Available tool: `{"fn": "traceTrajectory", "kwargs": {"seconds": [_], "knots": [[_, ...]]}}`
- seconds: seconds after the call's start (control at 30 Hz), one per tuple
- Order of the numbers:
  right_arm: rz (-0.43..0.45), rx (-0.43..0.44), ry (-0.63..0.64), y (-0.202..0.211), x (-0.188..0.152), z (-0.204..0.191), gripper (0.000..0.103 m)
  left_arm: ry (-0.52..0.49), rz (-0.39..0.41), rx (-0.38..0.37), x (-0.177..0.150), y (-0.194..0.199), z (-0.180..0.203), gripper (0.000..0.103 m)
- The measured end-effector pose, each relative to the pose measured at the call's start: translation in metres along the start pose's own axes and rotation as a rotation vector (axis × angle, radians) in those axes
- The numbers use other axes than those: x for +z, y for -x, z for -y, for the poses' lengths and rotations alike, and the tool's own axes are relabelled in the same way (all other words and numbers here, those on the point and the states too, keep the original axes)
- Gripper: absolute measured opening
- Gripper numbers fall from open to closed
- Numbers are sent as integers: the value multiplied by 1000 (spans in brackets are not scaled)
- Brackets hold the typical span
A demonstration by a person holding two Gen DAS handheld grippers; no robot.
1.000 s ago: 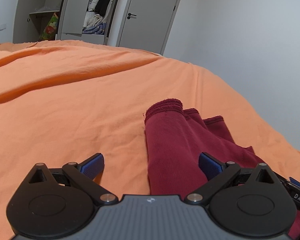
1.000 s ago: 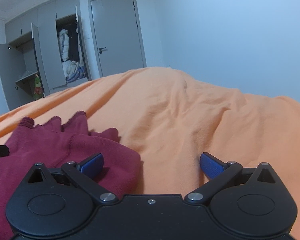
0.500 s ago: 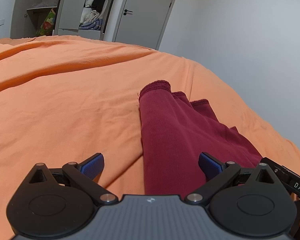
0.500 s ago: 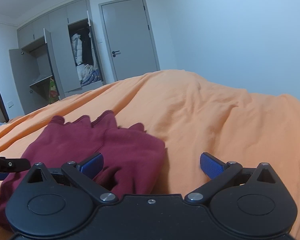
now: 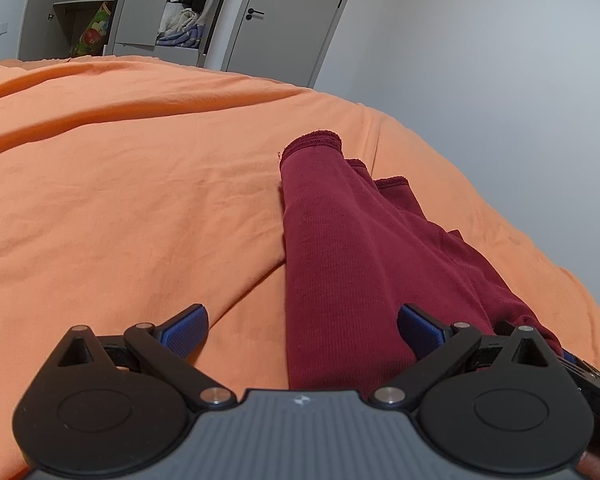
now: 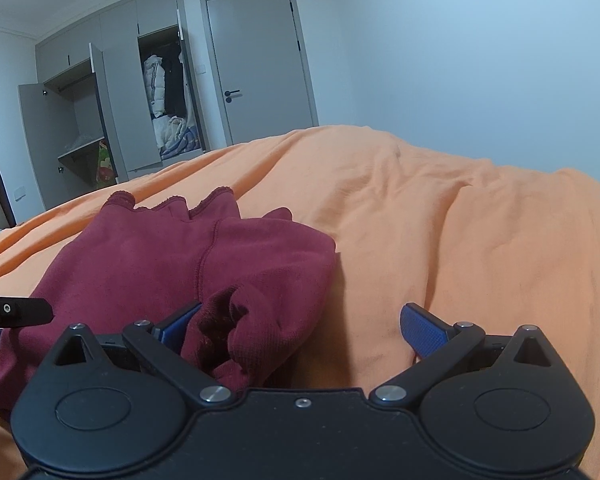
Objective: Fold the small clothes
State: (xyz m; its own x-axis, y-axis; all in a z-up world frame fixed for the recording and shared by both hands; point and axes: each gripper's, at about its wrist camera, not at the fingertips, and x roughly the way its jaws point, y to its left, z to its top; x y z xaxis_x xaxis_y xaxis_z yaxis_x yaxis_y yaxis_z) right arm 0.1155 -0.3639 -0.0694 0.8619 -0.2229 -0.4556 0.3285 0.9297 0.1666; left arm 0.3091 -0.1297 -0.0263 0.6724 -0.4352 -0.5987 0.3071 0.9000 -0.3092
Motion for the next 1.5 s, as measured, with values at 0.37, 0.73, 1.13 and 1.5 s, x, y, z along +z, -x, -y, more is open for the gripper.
{"fn": "traceTrajectory", "kwargs": {"seconds": [0.37, 0.73, 1.13, 1.5], "knots": [[-3, 63, -85, 24, -2, 8, 102, 33, -10, -19, -2, 2, -6, 102], [-142, 284, -186, 18, 0, 3, 102, 61, -30, -41, -1, 7, -9, 102], [-134, 349, -311, 15, 9, 9, 95, 120, -68, -113, 17, -1, -9, 103], [-106, 304, -313, 10, -7, 12, 83, 68, -108, -47, 14, -13, 2, 102]]}}
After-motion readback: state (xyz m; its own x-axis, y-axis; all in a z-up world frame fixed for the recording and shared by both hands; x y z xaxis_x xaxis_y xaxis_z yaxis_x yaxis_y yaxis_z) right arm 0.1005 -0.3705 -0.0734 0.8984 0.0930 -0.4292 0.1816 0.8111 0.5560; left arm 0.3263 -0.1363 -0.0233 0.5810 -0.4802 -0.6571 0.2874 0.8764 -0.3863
